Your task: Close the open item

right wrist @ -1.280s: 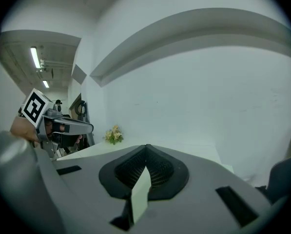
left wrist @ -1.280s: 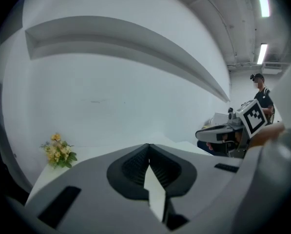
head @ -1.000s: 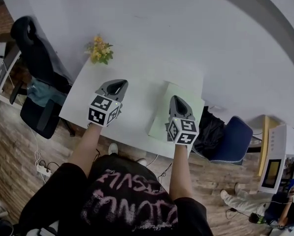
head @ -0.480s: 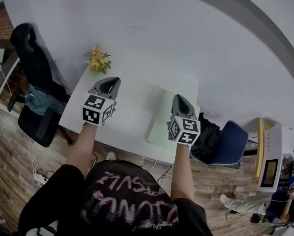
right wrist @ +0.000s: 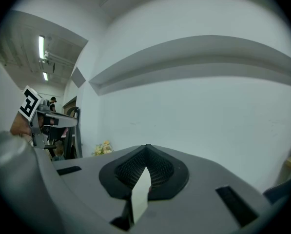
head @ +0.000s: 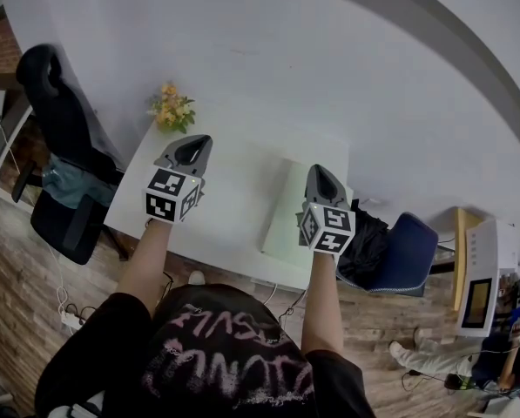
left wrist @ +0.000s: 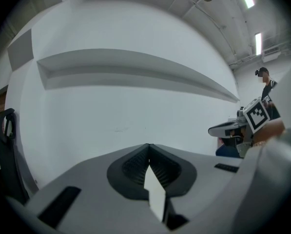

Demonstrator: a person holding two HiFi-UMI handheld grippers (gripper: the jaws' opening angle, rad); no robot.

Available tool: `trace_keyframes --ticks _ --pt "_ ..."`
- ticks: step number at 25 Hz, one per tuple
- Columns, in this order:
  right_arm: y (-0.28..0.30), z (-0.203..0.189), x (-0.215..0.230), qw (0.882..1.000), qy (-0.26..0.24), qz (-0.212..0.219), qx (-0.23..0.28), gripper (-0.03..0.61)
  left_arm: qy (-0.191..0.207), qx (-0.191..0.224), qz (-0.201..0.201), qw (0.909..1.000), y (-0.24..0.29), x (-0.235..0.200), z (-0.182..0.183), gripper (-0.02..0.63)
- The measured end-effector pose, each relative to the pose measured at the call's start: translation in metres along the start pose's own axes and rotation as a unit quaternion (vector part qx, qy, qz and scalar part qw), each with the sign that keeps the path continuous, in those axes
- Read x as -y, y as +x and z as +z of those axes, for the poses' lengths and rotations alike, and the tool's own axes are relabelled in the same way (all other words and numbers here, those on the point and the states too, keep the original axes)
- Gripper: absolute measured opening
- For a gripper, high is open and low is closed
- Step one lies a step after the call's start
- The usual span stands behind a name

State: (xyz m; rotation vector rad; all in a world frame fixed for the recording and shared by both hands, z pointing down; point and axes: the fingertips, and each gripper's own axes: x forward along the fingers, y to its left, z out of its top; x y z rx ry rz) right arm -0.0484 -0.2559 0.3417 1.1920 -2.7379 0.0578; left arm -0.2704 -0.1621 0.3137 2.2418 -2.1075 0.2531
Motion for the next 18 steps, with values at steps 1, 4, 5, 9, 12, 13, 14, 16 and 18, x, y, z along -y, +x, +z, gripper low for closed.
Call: trace_keyframes --ticks 1,4,5,9,12,13,14,16,18 --pt "0.0002 -0.0001 -0.0002 1.000 0.000 -0.001 0.000 0.008 0.002 0.000 0.000 1.0000 0.0000 -0.0003 -0.0001 0.003" --pt "0.0012 0.0006 -0.0002 1.000 0.001 -0.003 0.001 0.008 0.002 0.002 -0.001 1.0000 -0.0004 -0.0014 0.0009 0.003" --pt "0.0015 0.0006 -0.0004 1.000 0.000 -0.003 0.000 0.008 0.001 0.002 -0.001 1.0000 -0.0008 -0.0020 0.0010 0.003" --pt "0.0022 0.0003 -0.0002 1.000 0.002 -0.004 0.001 0.008 0.000 -0.001 0.001 1.0000 -0.0012 -0.0035 0.0000 0.003" --pt "0.0025 0.0009 0.0001 1.000 0.002 -0.005 0.004 0.008 0.000 0.000 0.000 1.0000 -0.0012 -0.0035 -0.0003 0.003" --pt "0.0028 0.0012 0.0001 1.000 0.002 -0.005 0.004 0.008 0.000 0.000 -0.001 1.0000 -0.0012 -0.0036 -0.0002 0.003" --pt "0.0031 0.0014 -0.0001 1.000 0.001 -0.006 0.004 0.008 0.000 0.000 -0.002 1.0000 -0.0011 -0.0039 -0.0002 0.003" --pt "0.0041 0.0019 -0.0011 1.000 0.001 -0.006 0.005 0.008 0.000 0.001 -0.003 1.0000 -0.0011 -0.0048 0.0001 0.003" --pt "0.0050 0.0025 -0.0025 1.000 0.000 -0.007 0.006 0.008 0.001 0.003 -0.004 1.0000 -0.0012 -0.0059 0.0005 0.003"
